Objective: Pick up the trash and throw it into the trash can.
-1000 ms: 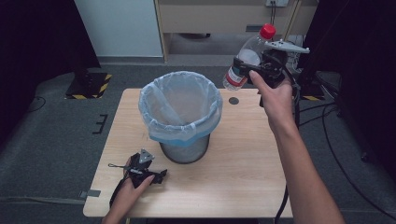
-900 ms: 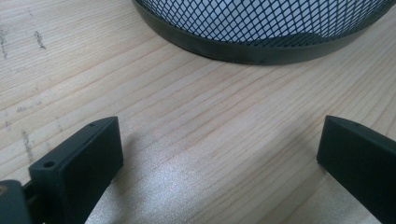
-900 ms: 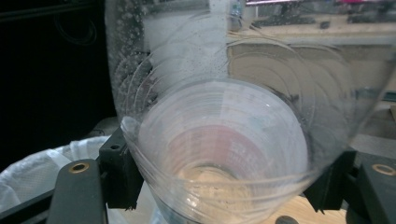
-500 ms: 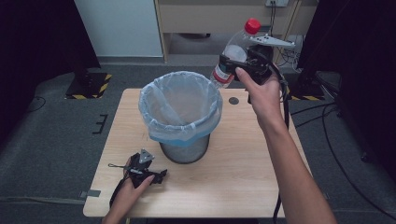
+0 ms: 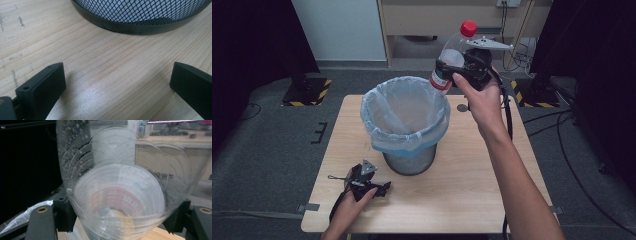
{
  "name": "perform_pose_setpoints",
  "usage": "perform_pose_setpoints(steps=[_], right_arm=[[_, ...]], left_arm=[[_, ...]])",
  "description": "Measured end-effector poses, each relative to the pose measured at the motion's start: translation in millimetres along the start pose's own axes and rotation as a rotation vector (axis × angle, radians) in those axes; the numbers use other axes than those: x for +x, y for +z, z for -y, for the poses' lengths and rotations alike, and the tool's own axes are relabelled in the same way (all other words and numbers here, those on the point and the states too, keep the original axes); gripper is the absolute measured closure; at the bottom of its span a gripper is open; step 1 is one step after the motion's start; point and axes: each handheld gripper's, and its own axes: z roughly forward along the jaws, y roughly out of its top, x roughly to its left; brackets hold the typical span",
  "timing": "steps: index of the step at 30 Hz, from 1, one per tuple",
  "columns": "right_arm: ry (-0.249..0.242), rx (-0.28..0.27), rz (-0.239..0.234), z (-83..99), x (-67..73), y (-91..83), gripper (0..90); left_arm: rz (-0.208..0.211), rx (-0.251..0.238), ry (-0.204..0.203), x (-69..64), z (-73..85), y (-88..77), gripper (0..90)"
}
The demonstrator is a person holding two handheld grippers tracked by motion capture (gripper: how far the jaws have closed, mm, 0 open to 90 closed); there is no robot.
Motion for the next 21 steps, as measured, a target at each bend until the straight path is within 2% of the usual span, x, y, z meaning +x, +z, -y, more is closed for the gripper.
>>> perform_pose_setpoints(steps=[11,21], right_arm=[[-0.009,0.017,-0.044,2.3,16.9,18.0,27.7],[-0.041,0.040,-0.087,9.7,34.0,30.5,27.6]], left_arm=[[0.000,0.000,0.000,0.0,0.1,-0.1,0.0],[0.000,0.000,0.000,0.0,0.1,-0.1,0.0]])
